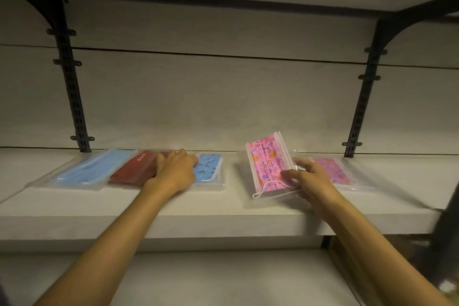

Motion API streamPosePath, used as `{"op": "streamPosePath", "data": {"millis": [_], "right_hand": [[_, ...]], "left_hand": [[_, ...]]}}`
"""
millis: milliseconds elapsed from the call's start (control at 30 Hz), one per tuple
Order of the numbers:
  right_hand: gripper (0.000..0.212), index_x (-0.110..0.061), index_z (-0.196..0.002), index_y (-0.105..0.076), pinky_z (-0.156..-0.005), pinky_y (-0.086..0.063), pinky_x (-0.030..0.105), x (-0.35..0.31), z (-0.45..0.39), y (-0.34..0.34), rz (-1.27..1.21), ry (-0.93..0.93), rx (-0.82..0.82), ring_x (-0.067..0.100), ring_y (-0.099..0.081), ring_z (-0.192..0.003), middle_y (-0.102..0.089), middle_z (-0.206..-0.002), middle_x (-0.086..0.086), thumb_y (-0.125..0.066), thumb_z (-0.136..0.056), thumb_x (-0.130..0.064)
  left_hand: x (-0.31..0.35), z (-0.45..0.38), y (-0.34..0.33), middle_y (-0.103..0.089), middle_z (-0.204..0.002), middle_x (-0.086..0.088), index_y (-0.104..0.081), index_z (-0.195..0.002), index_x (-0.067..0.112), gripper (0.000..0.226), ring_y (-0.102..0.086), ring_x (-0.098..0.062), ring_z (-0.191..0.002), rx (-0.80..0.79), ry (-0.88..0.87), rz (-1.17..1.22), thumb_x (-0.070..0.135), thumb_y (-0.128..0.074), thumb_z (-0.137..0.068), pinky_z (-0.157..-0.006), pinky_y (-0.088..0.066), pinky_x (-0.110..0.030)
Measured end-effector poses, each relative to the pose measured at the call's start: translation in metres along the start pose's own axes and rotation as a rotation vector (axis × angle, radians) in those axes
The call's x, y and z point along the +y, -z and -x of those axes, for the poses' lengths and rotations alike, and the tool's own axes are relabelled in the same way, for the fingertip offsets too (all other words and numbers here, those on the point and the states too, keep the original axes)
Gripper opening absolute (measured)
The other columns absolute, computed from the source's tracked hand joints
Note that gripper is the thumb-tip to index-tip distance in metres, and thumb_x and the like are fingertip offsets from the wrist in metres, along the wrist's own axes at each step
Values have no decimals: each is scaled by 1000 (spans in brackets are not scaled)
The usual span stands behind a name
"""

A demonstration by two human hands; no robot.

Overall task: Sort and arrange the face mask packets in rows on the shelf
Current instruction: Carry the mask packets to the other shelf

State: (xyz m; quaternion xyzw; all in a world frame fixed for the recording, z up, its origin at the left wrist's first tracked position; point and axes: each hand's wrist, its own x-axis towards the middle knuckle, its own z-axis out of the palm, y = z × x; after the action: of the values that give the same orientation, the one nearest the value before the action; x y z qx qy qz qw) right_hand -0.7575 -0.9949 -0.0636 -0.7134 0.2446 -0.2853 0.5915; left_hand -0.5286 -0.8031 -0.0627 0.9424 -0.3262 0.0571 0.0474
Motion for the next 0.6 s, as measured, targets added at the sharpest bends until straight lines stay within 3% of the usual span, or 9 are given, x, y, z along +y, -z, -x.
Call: {"op": "streamPosePath", "data": {"millis": [100,267,367,500,600], "right_hand": [[24,-22,-109,-66,-59,-49,24,7,-11,13,31,-9,-10,13,-72,-72,-78,-93,4,-65,-91,-6],[25,-7,-110,-66,-66,-55,29,4,-36,60,31,-44,60,29,-73,-89,-75,-101,13,-65,-86,0],[20,1,-103,-68,-64,-55,35,3,-51,94,75,-59,116,29,-68,-78,-75,-97,16,-66,-82,1],[7,1,-86,-64,-53,-51,29,6,-68,130,148,-84,149,25,-63,-65,-69,-85,16,-68,-80,4],[6,2,-86,-66,-46,-45,21,15,-77,148,272,-111,157,19,-59,-58,-66,-79,17,-69,-81,4]], "left_hand": [[8,-6,1,-56,-135,0,-60,-127,34,40,-47,-26,-126,33,-40,-45,18,-49,-92,-104,-32,-42],[55,-10,11,-60,-124,0,-62,-123,33,36,-54,-25,-116,310,-151,72,22,-48,-92,-93,-37,-36],[88,-7,14,-62,-122,4,-65,-117,33,29,-52,-22,-117,379,-260,144,30,-48,-94,-94,-36,-36],[113,-6,15,-63,-121,7,-66,-113,34,26,-49,-20,-117,370,-313,155,32,-48,-95,-93,-36,-35],[123,-6,12,-63,-119,8,-66,-112,36,25,-48,-19,-116,315,-341,162,34,-49,-94,-94,-37,-35]]}}
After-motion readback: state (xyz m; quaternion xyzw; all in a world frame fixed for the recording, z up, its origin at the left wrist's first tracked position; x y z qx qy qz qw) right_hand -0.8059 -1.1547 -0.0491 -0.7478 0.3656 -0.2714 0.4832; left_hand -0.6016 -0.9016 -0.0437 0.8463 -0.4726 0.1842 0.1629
